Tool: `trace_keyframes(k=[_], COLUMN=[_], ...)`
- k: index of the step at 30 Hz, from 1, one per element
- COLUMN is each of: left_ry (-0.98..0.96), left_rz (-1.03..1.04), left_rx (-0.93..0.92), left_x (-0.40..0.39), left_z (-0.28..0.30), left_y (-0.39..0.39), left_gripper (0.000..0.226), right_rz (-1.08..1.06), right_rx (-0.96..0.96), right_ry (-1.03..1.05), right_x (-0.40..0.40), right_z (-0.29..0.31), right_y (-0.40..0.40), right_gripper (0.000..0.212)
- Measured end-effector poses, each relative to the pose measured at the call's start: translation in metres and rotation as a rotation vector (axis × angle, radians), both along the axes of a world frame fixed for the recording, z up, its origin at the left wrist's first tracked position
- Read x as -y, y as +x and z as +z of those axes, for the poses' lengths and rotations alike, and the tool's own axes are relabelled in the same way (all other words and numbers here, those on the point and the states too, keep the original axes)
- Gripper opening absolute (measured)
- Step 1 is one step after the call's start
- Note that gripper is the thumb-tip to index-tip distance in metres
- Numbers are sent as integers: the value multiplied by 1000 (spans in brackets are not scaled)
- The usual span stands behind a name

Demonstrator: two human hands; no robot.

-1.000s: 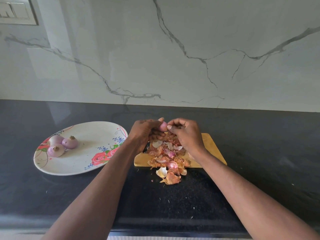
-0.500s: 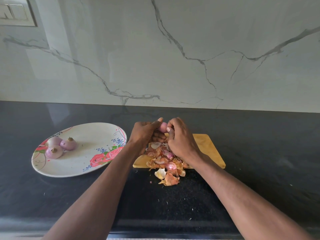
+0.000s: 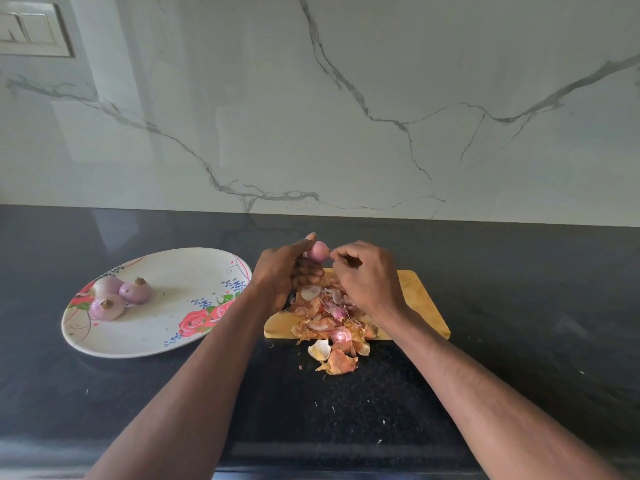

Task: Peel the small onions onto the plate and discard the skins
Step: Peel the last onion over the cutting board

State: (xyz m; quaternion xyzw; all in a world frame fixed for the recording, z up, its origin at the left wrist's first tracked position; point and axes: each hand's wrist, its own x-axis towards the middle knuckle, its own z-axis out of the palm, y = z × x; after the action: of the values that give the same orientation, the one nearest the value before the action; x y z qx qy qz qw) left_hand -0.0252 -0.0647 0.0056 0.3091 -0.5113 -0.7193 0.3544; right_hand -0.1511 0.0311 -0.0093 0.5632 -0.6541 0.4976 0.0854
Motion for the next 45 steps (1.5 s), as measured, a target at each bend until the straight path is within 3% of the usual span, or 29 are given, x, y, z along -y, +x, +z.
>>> trace_keyframes(k=[5,10,16,24,45], left_ry=[-8,-10,-49,-43,-55], left_rz=[-63,-91,-126,-102,-97], left_rx=[-8,-76,-143,-150,-81], left_x=[1,0,1,1,2], left_z=[-1,0,2,0,0], left_y=[0,0,2,1,3], left_gripper=[42,38,16,16,25], right_rz=[115,150,165,144,162], right_rx=[93,225,278,150,156], right_ry=[-40,-15,-47,-111,-61], right_x=[2,3,2,2,-1], right_z=[4,1,4,-3,-2], right_y=[0,1,-3,2,4], right_gripper=[24,16,17,10,10])
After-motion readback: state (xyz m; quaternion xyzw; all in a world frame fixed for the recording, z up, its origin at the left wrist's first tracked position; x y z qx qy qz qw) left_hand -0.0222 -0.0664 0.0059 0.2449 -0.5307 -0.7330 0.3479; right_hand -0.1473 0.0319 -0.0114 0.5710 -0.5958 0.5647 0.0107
